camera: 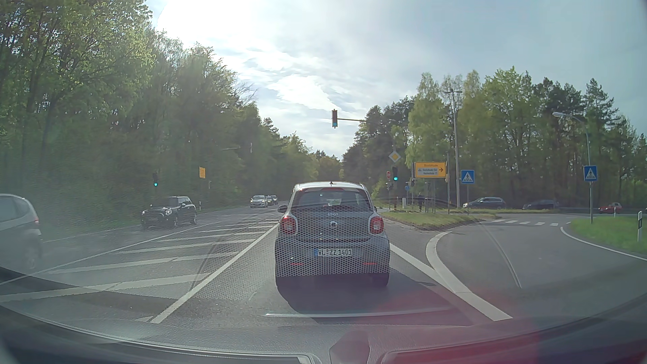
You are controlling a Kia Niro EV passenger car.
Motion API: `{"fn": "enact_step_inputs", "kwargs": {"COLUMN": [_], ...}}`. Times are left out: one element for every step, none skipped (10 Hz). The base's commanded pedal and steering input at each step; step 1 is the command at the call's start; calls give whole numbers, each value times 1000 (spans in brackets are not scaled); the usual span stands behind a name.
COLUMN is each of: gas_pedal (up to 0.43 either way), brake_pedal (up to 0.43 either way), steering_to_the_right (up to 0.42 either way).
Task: Follow the waypoints while adhering to traffic rules and regulations
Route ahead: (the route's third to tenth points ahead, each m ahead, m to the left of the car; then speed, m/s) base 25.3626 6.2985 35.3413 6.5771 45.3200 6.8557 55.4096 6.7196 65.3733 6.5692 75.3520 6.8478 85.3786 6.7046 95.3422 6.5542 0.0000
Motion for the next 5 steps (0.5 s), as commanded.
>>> {"fn": "enact_step_inputs", "kwargs": {"gas_pedal": [0,0,0,0,0], "brake_pedal": [24,0,0,0,0], "steering_to_the_right": [-11,-10,-10,-10,-10]}}
